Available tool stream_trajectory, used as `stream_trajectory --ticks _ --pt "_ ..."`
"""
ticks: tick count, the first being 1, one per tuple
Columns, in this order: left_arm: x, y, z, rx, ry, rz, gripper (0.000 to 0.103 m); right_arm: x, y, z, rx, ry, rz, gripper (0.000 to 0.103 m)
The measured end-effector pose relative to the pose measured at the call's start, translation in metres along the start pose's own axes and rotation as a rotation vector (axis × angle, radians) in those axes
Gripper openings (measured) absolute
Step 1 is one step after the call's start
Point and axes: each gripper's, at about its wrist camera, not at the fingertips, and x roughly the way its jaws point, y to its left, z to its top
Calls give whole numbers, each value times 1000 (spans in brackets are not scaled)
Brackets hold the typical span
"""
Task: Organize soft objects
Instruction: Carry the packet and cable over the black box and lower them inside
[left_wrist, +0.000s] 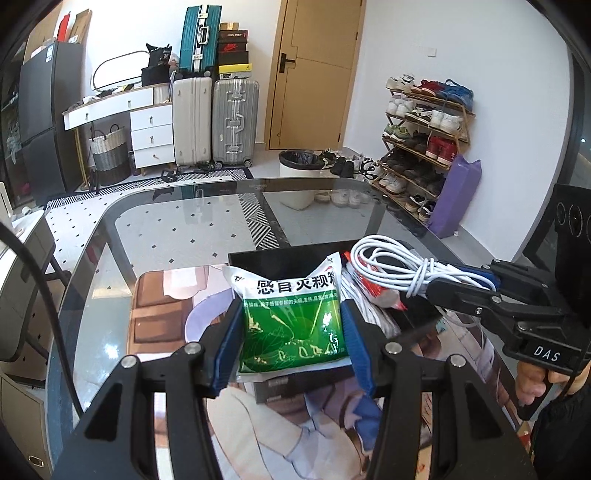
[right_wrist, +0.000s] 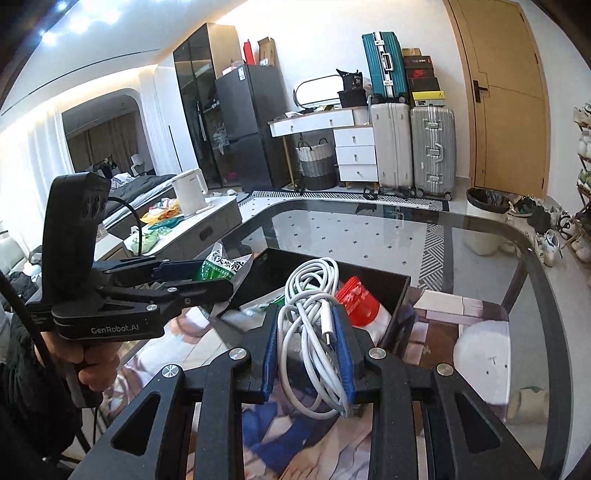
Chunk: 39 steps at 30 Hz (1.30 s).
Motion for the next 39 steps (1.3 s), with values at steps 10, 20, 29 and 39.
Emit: stream_trajectory --ticks 10,20,29,39 --pt "24 -4 6 11 19 -4 52 33 -5 13 -6 39 10 27" --pt "43 -9 1 32 51 -6 52 68 -14 13 4 86 24 27" --pt "45 -21 -6 78 67 -1 53 74 -16 2 5 82 45 32" --pt "41 -26 -9 93 77 6 55 73 -15 -1 -14 93 26 36"
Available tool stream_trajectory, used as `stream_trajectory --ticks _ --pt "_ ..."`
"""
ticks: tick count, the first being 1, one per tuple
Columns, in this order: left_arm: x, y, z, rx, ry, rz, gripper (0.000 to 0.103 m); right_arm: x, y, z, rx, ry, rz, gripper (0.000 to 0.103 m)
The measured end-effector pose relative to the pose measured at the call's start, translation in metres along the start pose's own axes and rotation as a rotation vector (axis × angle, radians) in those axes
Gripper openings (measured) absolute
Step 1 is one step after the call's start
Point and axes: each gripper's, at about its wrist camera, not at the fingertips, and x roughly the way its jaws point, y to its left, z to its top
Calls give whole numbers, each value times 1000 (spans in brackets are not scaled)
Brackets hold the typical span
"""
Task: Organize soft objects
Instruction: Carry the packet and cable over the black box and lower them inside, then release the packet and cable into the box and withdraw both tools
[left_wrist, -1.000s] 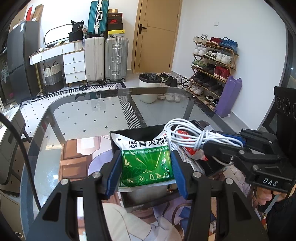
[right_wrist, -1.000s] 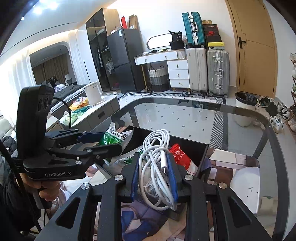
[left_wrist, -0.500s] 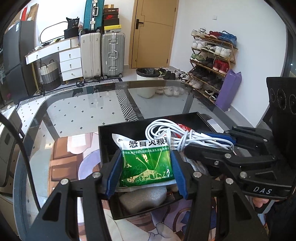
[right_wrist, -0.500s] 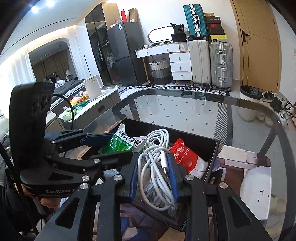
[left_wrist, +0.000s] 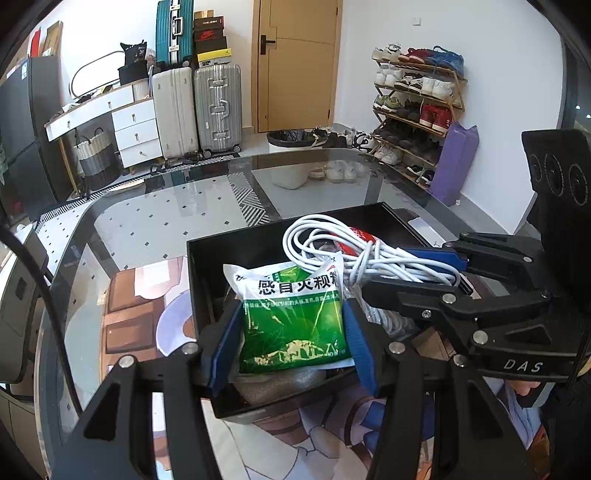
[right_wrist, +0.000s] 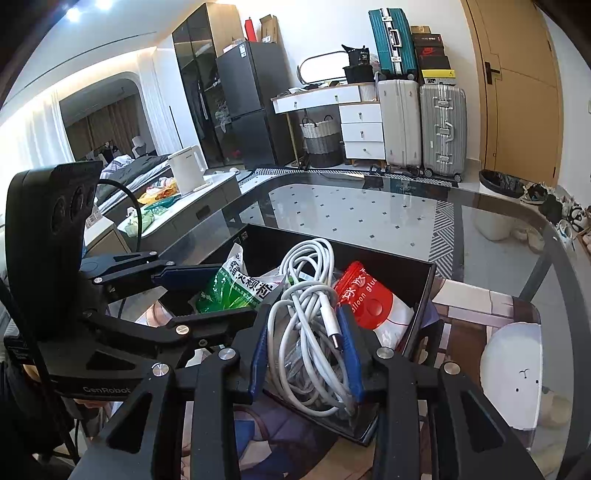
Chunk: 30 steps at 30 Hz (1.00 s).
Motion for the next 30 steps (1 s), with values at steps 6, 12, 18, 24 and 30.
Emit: stream_trajectory --ticks 6,12,18,24,30 --pt "-9 4 1 -25 -11 -19 70 -18 3 4 -16 -56 -45 53" --pt "-30 7 -9 -37 -74 -17 84 -44 5 -9 -24 -100 -75 87" --pt "-43 13 -23 -62 -116 41 102 -57 15 -31 -22 -117 -102 102" --pt "-56 16 -40 -52 -170 92 103 -68 23 -46 -9 -174 -111 102" --pt "-63 20 -55 -53 -205 131 103 -78 28 -54 -1 -231 -141 102"
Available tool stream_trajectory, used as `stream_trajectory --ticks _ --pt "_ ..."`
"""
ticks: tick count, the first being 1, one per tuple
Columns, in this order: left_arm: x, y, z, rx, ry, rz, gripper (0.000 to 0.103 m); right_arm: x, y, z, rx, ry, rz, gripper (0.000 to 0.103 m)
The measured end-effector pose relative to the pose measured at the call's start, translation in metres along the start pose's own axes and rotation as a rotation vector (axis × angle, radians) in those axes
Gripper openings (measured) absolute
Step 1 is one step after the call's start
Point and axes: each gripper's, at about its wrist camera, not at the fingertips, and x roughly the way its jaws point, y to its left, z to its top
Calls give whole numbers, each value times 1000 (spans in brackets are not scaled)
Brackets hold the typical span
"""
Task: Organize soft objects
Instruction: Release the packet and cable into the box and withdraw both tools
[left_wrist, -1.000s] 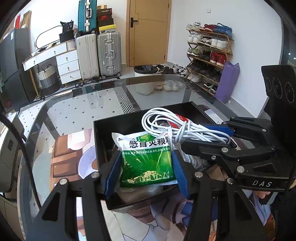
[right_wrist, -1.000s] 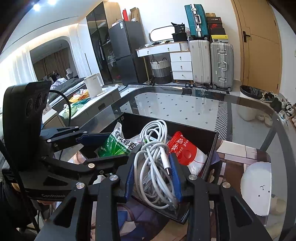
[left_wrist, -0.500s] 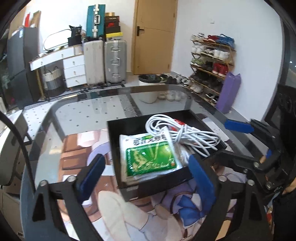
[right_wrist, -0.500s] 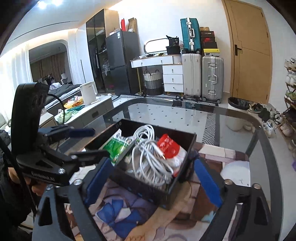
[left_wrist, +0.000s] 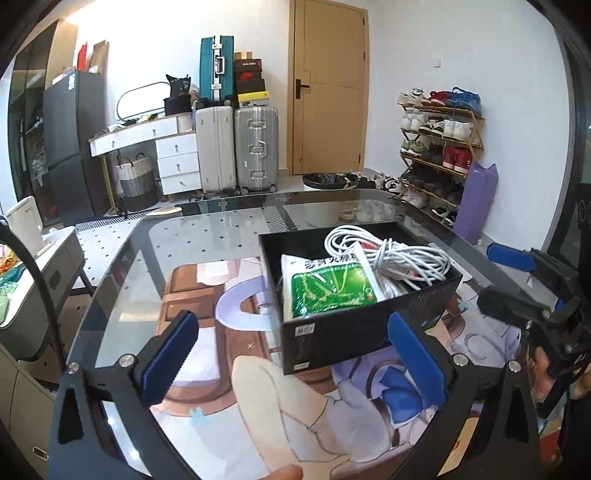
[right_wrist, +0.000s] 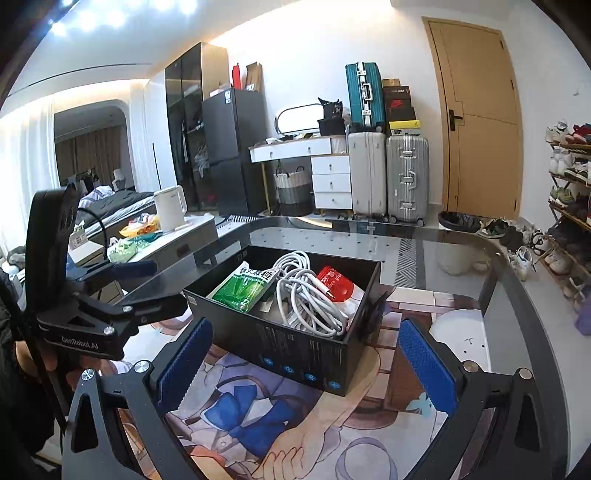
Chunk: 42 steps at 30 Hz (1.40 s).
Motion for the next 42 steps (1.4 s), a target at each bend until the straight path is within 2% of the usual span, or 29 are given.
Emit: stream_trajectory --ticks 8,21,42 --pt "-4 1 -12 0 -10 24 103 -5 9 -5 -10 -19 -1 102" --pt "-5 0 -19 -35 -10 12 103 -11 24 -8 -62 -51 -24 102" --pt "-9 -2 -20 -29 -23 8 103 -13 15 -6 -37 -70 -15 102"
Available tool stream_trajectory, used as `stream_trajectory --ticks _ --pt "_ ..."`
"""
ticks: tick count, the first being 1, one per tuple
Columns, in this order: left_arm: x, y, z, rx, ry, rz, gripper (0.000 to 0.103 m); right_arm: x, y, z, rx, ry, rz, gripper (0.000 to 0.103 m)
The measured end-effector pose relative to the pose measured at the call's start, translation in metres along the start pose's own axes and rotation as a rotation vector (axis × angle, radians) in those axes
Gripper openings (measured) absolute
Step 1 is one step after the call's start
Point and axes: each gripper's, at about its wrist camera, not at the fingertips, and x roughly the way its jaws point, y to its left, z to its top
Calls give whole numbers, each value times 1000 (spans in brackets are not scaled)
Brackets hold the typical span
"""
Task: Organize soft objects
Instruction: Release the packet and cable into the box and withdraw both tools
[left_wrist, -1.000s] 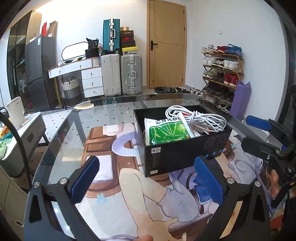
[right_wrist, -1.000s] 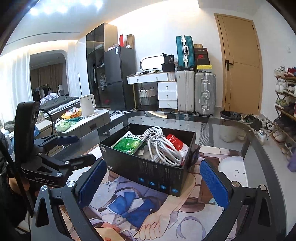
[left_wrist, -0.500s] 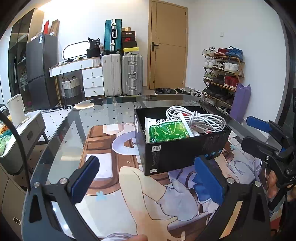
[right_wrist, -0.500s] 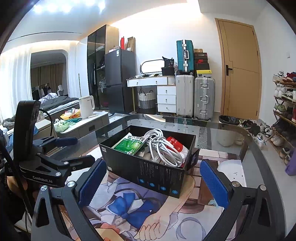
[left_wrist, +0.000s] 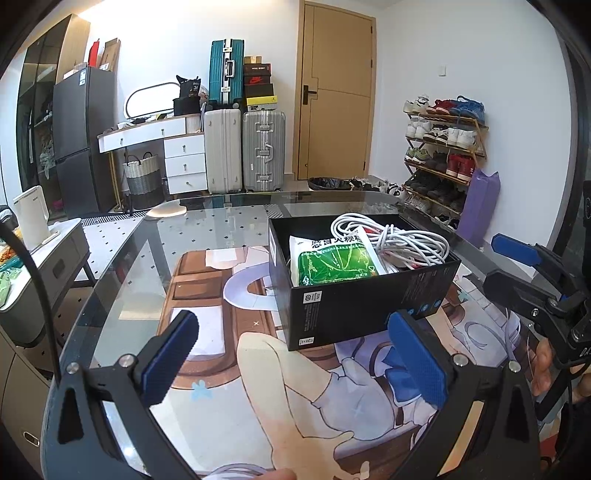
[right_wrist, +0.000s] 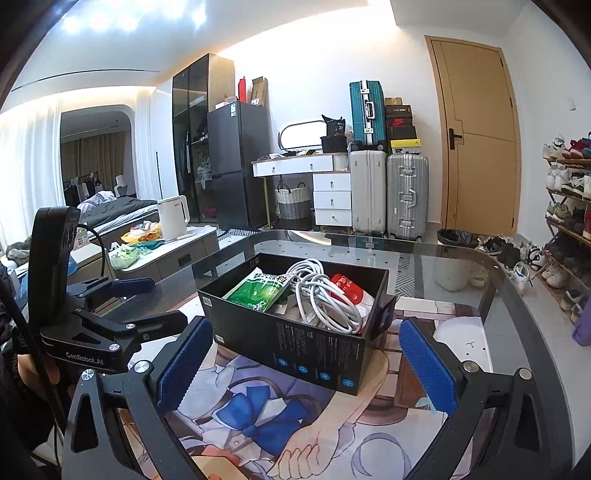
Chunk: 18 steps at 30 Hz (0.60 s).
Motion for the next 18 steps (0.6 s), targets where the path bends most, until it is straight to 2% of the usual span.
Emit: stream_trajectory --ticks 18 --pt "-2 -1 1 -2 -1 2 103 0 0 -1 5 1 3 102"
